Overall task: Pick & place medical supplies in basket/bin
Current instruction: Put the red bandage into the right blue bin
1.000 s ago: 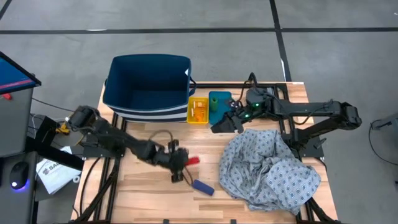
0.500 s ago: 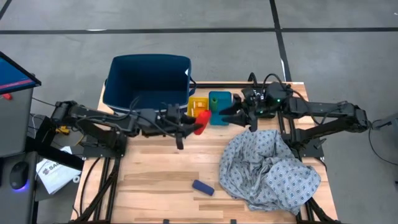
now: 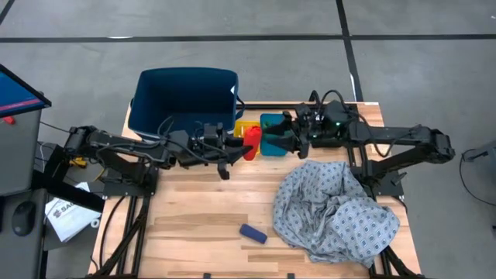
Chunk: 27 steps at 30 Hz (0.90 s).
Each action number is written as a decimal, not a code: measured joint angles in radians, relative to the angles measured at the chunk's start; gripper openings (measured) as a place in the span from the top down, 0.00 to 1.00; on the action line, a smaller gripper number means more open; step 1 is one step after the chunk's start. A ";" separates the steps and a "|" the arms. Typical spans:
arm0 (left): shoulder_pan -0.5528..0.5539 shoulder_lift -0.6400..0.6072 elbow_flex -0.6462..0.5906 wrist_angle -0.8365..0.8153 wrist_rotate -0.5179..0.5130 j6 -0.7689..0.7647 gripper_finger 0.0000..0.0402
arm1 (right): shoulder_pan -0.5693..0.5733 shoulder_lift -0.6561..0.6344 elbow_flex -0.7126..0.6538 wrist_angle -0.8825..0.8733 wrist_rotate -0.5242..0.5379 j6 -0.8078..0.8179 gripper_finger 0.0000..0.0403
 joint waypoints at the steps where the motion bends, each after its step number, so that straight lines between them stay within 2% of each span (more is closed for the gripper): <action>1: 0.000 0.000 0.000 0.001 0.000 0.000 0.76 | -0.003 0.013 0.000 0.007 -0.004 0.000 0.37; 7: 0.000 -0.001 0.000 0.007 -0.022 -0.001 0.76 | -0.009 0.077 0.002 0.143 -0.056 0.010 0.37; 10: 0.000 -0.001 0.000 0.001 -0.023 -0.003 0.76 | -0.007 0.110 0.018 0.155 -0.060 0.006 0.37; 23: 0.000 -0.001 0.000 -0.050 -0.023 -0.004 0.76 | -0.014 0.241 0.169 0.111 -0.123 -0.009 0.37; 27: 0.000 -0.001 0.000 -0.052 -0.023 -0.004 0.76 | -0.015 0.242 0.176 0.061 -0.130 -0.013 0.41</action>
